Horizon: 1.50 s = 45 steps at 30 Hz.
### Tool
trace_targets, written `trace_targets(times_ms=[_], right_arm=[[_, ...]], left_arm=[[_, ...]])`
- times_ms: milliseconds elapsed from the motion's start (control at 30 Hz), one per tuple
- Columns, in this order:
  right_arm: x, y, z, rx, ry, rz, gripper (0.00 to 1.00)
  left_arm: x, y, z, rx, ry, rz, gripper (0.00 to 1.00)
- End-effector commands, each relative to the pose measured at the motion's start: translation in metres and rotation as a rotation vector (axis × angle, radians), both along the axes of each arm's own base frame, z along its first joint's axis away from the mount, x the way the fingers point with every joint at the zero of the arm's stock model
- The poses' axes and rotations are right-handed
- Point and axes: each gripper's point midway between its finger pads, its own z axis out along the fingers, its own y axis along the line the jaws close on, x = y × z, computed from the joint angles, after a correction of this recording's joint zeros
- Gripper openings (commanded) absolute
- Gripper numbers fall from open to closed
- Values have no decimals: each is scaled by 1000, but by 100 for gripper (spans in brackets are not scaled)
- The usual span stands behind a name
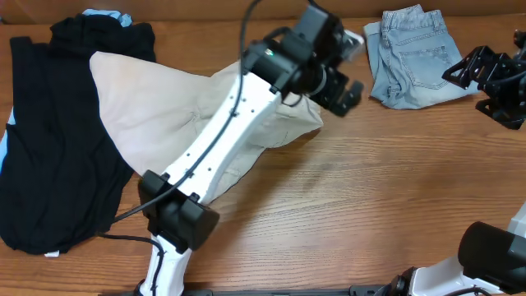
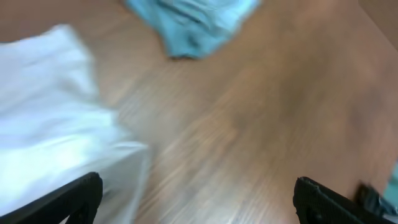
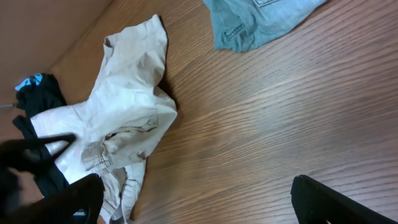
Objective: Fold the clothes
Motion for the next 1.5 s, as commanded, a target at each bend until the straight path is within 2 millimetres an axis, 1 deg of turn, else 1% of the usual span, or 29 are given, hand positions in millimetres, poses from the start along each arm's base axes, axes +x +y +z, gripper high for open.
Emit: trace_targets(times_ms=[0,100,167,233,300,367,400,433,467,533,667,733,833,900,1033,1067,1133,1167,1200,1233,1300,1367,1400,1467], right_arm=[[-1,2,13,-24,-54,37,100],[-1,7,12,-25,-53,60,100],[1,21,13,-29,-66,125,100],[3,43,13,-31,-73,201,100],[6,71,11,-48,-76,286,100],[10,101,7,-83,-85,377,100],[12,122,4,-95,-99,437,100],[14,137,2,-102,-111,479,100],[16,161,-2,-119,-125,534,100],[19,187,-14,-157,-122,567,100],[22,240,-51,-227,-88,607,100],[21,272,-75,-220,-79,662,100],[22,308,-108,-220,-79,710,100],[24,325,-131,-241,-77,720,100],[34,342,-170,-316,-54,656,100],[38,344,-176,-328,-51,633,100],[45,348,-187,-332,-48,594,95],[48,349,-192,-326,-44,573,91],[51,349,-194,-327,-43,547,84],[55,345,-196,-338,-38,513,75],[61,334,-196,-365,-37,457,53],[64,323,-192,-376,-26,437,36],[65,312,-186,-380,-10,419,31],[65,291,-174,-388,19,385,25]], left_arm=[[43,59,44,-37,-53,231,100],[56,106,81,-62,-102,321,100],[60,138,104,-75,-132,383,100],[61,175,121,-79,-151,453,100],[60,211,130,-72,-155,526,100],[60,245,132,-54,-148,595,100],[59,263,131,-45,-138,632,100],[59,276,129,-37,-129,658,100],[58,293,126,-28,-113,694,100],[55,319,120,-12,-84,749,100],[47,364,111,17,-41,835,100],[44,382,110,26,-31,876,100],[41,400,108,32,-21,917,100],[37,406,106,37,-10,929,100],[35,409,101,74,-3,910,100],[35,411,99,85,0,917,100],[34,412,97,96,6,922,100],[33,412,96,97,10,922,100],[33,412,96,97,13,922,100],[33,412,96,97,13,922,100],[33,412,96,98,13,921,100],[33,412,96,97,13,921,100],[33,412,96,97,13,921,100],[33,410,96,92,14,917,100]])
